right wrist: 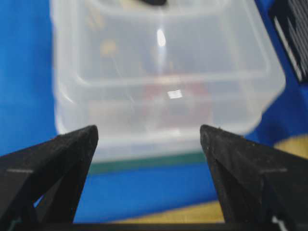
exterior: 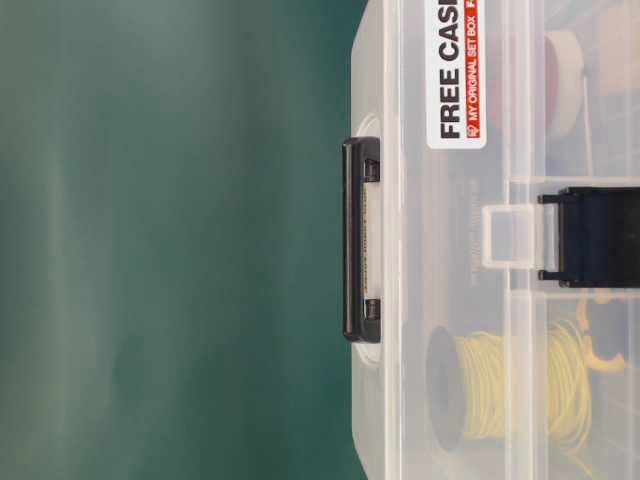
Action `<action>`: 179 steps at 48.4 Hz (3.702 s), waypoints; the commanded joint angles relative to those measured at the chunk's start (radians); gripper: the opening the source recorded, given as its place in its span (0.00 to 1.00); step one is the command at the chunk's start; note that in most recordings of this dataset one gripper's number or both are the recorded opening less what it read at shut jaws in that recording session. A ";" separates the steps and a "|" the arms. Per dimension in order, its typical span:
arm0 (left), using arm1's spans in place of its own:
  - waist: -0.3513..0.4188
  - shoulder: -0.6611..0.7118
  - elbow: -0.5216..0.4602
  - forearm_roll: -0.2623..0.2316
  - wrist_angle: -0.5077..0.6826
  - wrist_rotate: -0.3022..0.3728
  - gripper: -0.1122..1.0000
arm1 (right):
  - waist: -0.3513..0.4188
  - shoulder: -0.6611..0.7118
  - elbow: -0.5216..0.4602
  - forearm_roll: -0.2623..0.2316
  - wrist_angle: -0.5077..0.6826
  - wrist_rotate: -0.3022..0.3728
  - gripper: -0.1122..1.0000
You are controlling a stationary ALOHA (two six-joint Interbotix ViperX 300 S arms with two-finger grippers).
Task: Open the tool box with both arms.
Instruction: 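Move both grippers inward to the left and right sides of the clear lid, then grip the lid edges with both grippers and lift the lid upward, then swing the lid back away from the front with both grippers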
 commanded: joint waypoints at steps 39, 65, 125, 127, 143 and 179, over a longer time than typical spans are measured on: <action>0.023 0.324 -0.038 -0.002 -0.249 0.002 0.92 | -0.028 0.284 -0.067 0.002 -0.164 -0.002 0.86; 0.031 0.420 -0.095 -0.003 -0.275 0.003 0.92 | -0.026 0.314 -0.100 0.000 -0.192 -0.002 0.86; 0.132 0.258 -0.115 -0.003 -0.278 0.035 0.92 | -0.021 0.127 -0.155 -0.009 -0.121 -0.008 0.86; 0.135 0.252 -0.117 -0.003 -0.278 0.035 0.92 | -0.023 0.127 -0.160 -0.008 -0.121 -0.008 0.86; 0.187 0.256 -0.130 -0.002 -0.319 0.037 0.92 | -0.064 0.133 -0.172 -0.008 -0.147 -0.008 0.86; 0.296 0.284 -0.144 -0.003 -0.394 0.038 0.92 | -0.236 0.133 -0.198 -0.008 -0.195 -0.006 0.86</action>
